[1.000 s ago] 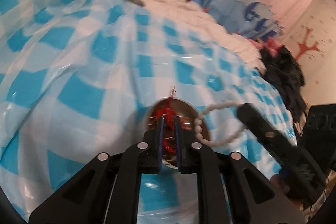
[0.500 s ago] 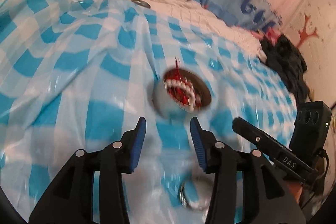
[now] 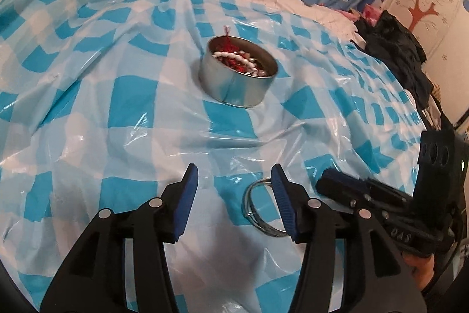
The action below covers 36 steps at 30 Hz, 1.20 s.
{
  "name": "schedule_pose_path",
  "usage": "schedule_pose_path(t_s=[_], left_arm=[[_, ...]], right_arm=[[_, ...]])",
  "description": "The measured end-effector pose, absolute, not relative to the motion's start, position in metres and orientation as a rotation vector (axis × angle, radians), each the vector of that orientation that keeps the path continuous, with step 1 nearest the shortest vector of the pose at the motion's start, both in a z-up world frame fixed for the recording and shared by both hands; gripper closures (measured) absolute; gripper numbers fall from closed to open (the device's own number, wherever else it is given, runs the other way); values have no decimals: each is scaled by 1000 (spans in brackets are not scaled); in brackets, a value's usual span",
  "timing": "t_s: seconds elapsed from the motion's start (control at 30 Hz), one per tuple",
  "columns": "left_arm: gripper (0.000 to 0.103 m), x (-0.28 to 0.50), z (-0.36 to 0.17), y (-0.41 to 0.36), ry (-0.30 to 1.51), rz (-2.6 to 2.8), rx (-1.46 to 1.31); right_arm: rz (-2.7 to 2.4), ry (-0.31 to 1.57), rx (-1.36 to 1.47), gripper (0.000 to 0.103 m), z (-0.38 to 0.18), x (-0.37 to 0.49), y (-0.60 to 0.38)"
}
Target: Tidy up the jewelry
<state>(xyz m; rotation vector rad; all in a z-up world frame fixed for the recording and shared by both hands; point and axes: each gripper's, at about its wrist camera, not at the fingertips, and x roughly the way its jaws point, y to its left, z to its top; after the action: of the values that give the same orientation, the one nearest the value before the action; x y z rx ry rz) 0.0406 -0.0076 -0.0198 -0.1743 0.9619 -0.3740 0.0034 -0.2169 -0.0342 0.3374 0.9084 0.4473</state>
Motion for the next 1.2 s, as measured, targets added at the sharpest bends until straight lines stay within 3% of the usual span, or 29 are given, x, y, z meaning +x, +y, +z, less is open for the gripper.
schedule_pose_path(t_s=[0.4, 0.47, 0.5, 0.63, 0.93, 1.2], left_arm=[[50, 51, -17, -1, 949, -354, -216], [49, 52, -16, -2, 949, -354, -215], [49, 52, -16, -2, 948, -351, -216], [49, 52, -16, 1, 945, -340, -229], [48, 53, -23, -7, 975, -377, -194], [48, 41, -47, -61, 1026, -437, 77]], right_arm=[[620, 856, -67, 70, -26, -28, -144], [608, 858, -130, 81, -33, -28, -134], [606, 862, -132, 93, -36, -27, -134], [609, 850, -85, 100, -34, -25, -141], [533, 668, 207, 100, 3, -17, -200], [320, 774, 97, 100, -16, 3, -205]])
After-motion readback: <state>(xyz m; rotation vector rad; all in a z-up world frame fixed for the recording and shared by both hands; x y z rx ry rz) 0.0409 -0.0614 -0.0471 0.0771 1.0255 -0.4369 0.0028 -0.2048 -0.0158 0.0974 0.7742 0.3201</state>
